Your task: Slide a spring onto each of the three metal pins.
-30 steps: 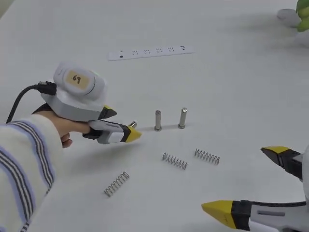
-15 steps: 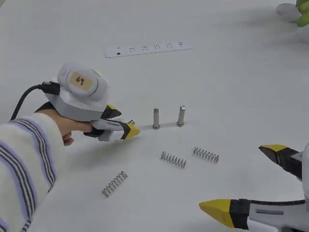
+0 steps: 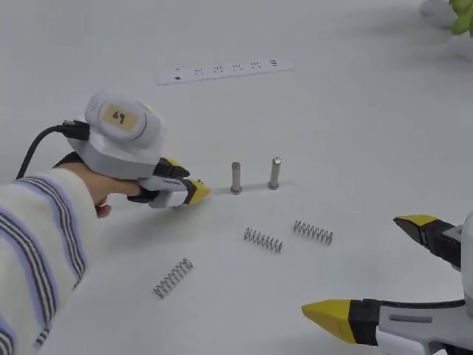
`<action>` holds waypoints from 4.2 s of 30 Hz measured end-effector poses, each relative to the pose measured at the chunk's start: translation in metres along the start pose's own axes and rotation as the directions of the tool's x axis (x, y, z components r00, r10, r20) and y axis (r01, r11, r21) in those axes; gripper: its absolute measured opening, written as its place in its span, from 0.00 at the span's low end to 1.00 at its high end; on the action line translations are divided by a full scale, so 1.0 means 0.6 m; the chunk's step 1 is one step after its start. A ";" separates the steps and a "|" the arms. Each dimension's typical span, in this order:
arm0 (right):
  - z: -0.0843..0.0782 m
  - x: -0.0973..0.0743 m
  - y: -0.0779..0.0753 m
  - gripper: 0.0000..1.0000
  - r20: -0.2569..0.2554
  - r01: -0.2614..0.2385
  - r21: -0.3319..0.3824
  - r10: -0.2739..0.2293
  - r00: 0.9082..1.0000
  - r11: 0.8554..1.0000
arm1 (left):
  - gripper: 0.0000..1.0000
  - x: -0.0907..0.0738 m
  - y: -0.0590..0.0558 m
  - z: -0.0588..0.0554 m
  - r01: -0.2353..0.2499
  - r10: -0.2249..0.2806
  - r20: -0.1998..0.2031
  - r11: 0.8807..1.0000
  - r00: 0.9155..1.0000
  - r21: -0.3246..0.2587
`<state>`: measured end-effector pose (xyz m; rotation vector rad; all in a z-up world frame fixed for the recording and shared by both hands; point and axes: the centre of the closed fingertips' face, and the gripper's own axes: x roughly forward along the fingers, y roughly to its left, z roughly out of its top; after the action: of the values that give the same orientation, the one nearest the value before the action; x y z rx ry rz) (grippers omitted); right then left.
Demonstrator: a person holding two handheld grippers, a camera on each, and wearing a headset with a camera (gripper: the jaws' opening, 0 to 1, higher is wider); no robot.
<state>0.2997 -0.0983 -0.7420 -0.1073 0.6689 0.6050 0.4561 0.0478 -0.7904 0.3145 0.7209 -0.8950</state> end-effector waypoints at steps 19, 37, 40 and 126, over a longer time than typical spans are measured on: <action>0.002 -0.001 0.000 0.97 0.005 -0.005 0.006 0.005 1.000 1.000 | 0.03 0.013 0.015 -0.016 -0.026 0.026 -0.038 1.000 0.999 0.004; 0.003 -0.002 0.000 0.97 0.006 0.001 0.009 -0.001 1.000 1.000 | 0.00 0.018 0.017 -0.012 -0.069 0.070 -0.044 0.997 0.997 0.035; 0.002 -0.002 -0.001 0.97 0.004 0.001 0.009 -0.001 1.000 1.000 | 0.00 0.018 0.017 -0.013 -0.070 0.072 -0.045 0.997 0.996 0.032; 0.007 -0.015 0.009 0.95 -0.004 -0.006 -0.035 0.006 1.000 0.999 | 0.00 -0.027 -0.021 0.045 -0.085 0.087 0.047 0.996 0.995 -0.040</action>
<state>0.2936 -0.0970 -0.7326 -0.1391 0.6623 0.6225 0.4514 0.0354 -0.7592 0.2874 0.6732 -0.8039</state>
